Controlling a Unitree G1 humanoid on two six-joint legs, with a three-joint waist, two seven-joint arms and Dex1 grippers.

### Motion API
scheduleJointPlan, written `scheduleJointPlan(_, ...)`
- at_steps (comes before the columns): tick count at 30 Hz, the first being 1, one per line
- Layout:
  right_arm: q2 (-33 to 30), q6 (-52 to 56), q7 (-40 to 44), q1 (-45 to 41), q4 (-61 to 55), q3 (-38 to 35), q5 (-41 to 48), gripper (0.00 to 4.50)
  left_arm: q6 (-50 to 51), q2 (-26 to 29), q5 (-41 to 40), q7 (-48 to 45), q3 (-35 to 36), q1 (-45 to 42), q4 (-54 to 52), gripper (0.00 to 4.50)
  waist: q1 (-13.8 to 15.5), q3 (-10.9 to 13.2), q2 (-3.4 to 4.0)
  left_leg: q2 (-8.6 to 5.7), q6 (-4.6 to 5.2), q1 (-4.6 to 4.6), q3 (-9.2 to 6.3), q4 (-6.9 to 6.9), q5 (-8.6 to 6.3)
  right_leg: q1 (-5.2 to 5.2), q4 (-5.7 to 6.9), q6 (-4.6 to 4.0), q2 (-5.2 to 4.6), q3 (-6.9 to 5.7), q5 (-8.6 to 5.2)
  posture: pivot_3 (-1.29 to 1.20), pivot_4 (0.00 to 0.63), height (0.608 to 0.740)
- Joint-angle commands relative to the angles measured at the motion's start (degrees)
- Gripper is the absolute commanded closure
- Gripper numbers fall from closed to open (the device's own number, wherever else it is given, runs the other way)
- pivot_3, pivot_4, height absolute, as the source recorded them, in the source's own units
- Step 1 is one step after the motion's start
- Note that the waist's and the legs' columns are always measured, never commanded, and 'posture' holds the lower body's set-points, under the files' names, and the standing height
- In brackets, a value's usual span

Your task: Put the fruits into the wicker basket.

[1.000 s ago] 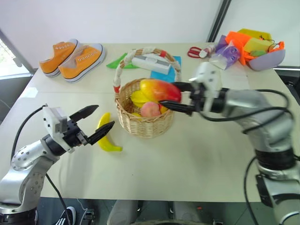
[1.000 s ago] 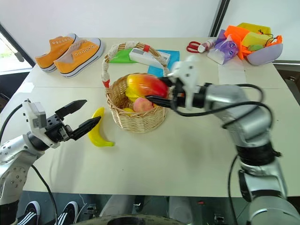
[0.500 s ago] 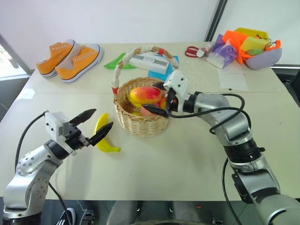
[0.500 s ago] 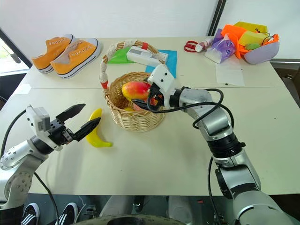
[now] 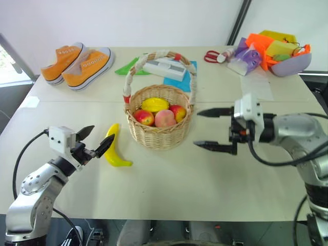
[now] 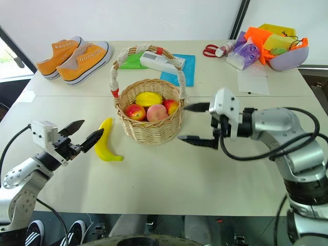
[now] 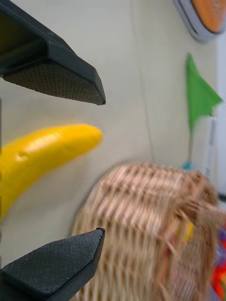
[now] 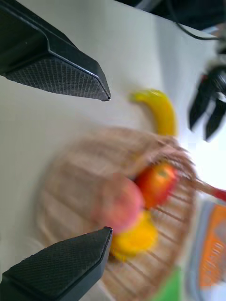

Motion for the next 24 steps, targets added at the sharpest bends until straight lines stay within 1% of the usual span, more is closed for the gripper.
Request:
scheduleJointPlan(1, -0.7, -2.6, 1.37, 0.52, -4.29, -2.59, 2.31, 0.02, 4.72, -2.1, -0.33, 5.99, -0.6, 0.48, -4.95, 0.0, -0.07, 0.0, 0.02, 0.0, -0.01, 0.01, 0.0, 0.01, 0.01, 0.0, 0.01, 0.0, 0.0, 0.01, 0.0, 0.0, 0.15, 0.74)
scheduleJointPlan(3, -0.43, -3.11, 1.19, 0.65, -4.9, -2.73, 2.66, 0.02, 7.74, -3.22, -1.46, 7.98, -0.95, 0.66, -7.07, 0.0, 0.22, 0.0, 0.0, 0.0, -0.02, 0.02, 0.01, 0.02, 0.01, 0.02, 0.02, 0.0, 0.0, 0.01, 0.0, 0.0, 0.15, 0.74)
scheduleJointPlan(6, -0.18, -5.26, 0.85, 0.42, -4.25, -0.79, 0.09, 0.02, 11.57, -6.14, 1.36, 14.13, -4.14, -0.57, -8.03, 0.0, 0.42, -0.01, -0.03, -0.02, -0.02, 0.02, 0.01, 0.04, 0.01, 0.05, 0.0, 0.01, 0.0, 0.01, 0.01, 0.0, 0.15, 0.74)
scheduleJointPlan(9, 0.47, -6.75, 0.39, 0.81, -3.43, 0.25, -1.18, 0.02, 13.08, -6.44, 3.74, 15.79, -6.88, -0.37, -8.94, 0.0, 0.41, -0.02, -0.11, -0.03, -0.03, 0.02, 0.01, 0.05, 0.02, 0.06, -0.01, 0.01, -0.01, 0.0, 0.01, 0.0, 0.15, 0.74)
scheduleJointPlan(11, 0.5, -7.19, 0.37, 1.05, -3.04, 0.22, -1.19, 0.02, 13.97, -6.63, 5.62, 17.86, -7.43, -0.43, -9.33, 0.0, 0.33, 0.0, -0.13, -0.03, -0.03, 0.02, 0.01, 0.05, 0.02, 0.05, 0.0, 0.01, -0.01, 0.0, 0.01, 0.0, 0.15, 0.74)
scheduleJointPlan(14, 0.42, -8.12, 0.74, 1.36, -1.95, 0.31, -1.46, 0.02, 14.6, -7.99, 7.1, 19.96, -8.25, -0.91, -8.7, 0.0, 0.36, -0.01, -0.13, -0.02, -0.04, 0.03, 0.01, 0.04, 0.02, 0.05, 0.01, 0.01, 0.0, 0.0, 0.01, 0.0, 0.15, 0.74)
scheduleJointPlan(17, 0.12, -7.89, 0.83, 0.58, -1.21, -0.06, -0.9, 0.02, 17.85, -10.06, 7.61, 22.8, -8.8, -2.34, -8.1, 0.0, 0.39, 0.0, -0.14, -0.03, -0.04, 0.03, 0.01, 0.04, 0.02, 0.07, 0.0, 0.01, 0.0, 0.0, 0.01, 0.0, 0.15, 0.74)
scheduleJointPlan(18, 0.0, -7.7, 0.84, 0.27, -0.98, -0.19, -0.71, 0.01, 19.34, -9.79, 8.44, 23.38, -9.43, -3.0, -8.14, 0.25, 0.4, -0.01, -0.16, -0.03, -0.04, 0.03, 0.01, 0.05, 0.02, 0.07, 0.0, 0.01, 0.0, 0.0, 0.01, 0.0, 0.15, 0.74)
scheduleJointPlan(20, -0.1, -7.34, 0.71, -0.28, -0.63, -0.29, -0.53, 0.0, 21.81, -9.5, 9.21, 23.91, -10.02, -4.05, -8.29, 0.91, 0.34, -0.01, -0.16, -0.03, -0.04, 0.03, 0.01, 0.06, 0.02, 0.07, 0.01, 0.01, 0.0, 0.0, 0.01, 0.0, 0.15, 0.74)
scheduleJointPlan(22, -0.05, -7.06, 0.47, -0.77, -0.43, -0.08, -0.57, 0.0, 22.68, -9.08, 10.11, 23.85, -10.64, -4.79, -8.43, 1.91, 0.34, -0.02, -0.14, -0.03, -0.05, 0.04, 0.01, 0.06, 0.03, 0.07, 0.03, 0.01, 0.01, 0.0, 0.01, 0.0, 0.15, 0.74)
scheduleJointPlan(24, 0.25, -6.83, -0.03, -1.03, -0.54, 0.39, -0.8, 0.0, 23.44, -9.04, 10.37, 24.08, -10.19, -5.57, -8.1, 2.77, 0.37, -0.03, -0.13, -0.02, -0.07, 0.07, 0.01, 0.05, 0.04, 0.08, 0.04, 0.01, 0.02, 0.0, 0.01, 0.0, 0.15, 0.74)
